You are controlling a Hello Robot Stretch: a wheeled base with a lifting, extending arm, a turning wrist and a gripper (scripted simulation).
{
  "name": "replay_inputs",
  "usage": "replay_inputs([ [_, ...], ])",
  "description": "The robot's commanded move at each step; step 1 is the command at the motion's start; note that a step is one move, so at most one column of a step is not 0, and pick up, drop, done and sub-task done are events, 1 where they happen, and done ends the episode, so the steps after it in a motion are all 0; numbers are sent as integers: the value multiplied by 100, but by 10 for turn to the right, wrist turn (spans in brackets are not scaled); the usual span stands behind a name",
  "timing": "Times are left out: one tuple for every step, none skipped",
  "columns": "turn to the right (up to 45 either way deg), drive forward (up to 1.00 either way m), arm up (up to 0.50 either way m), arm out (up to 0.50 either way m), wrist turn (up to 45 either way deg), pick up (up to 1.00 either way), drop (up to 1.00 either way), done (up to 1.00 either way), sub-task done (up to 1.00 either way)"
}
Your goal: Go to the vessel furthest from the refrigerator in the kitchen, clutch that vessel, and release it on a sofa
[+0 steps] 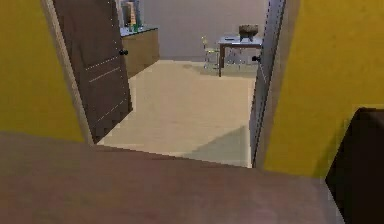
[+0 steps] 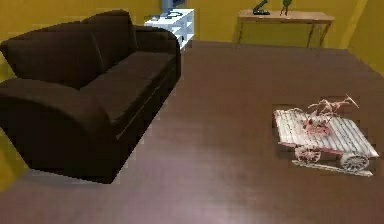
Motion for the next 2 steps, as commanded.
replay_inputs([
  [0,100,0,0,0,0,0,0,0],
  [0,35,0,0,0,0,0,0,0],
])
